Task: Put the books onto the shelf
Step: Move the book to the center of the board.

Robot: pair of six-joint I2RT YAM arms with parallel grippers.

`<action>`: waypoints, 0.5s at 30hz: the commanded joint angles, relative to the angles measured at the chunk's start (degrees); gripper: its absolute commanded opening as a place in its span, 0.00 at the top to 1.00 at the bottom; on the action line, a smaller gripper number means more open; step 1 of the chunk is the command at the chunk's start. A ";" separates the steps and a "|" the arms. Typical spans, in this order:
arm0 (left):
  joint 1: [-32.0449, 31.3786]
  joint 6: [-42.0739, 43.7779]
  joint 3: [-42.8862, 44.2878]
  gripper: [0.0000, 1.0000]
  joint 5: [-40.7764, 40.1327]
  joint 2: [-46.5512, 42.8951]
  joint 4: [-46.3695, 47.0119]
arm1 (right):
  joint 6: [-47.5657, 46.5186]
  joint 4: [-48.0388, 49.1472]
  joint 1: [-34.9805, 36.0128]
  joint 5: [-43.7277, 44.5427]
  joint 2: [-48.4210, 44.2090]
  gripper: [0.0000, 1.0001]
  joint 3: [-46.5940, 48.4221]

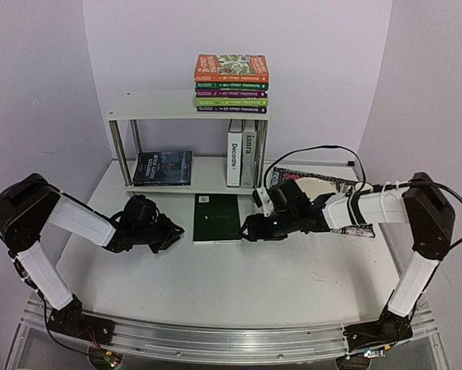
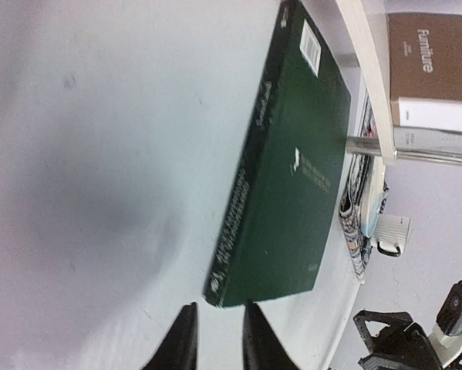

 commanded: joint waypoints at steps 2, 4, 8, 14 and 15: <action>3.52 7.41 2.56 0.57 4.10 0.08 0.56 | 6.86 -2.42 -0.81 5.38 6.33 0.37 7.00; 3.81 8.56 3.12 0.50 4.54 0.20 0.49 | 7.74 -2.42 -0.99 7.53 7.86 0.41 8.54; 4.10 8.98 3.56 0.49 5.07 0.77 0.49 | 9.60 -2.54 -1.96 8.38 11.23 0.46 11.38; 4.08 10.84 7.44 0.49 9.52 5.93 0.32 | 10.43 -2.62 -2.44 6.89 15.06 0.51 13.40; 4.04 10.88 8.09 0.49 10.38 7.06 0.31 | 10.44 -2.65 -2.44 6.32 15.67 0.53 13.71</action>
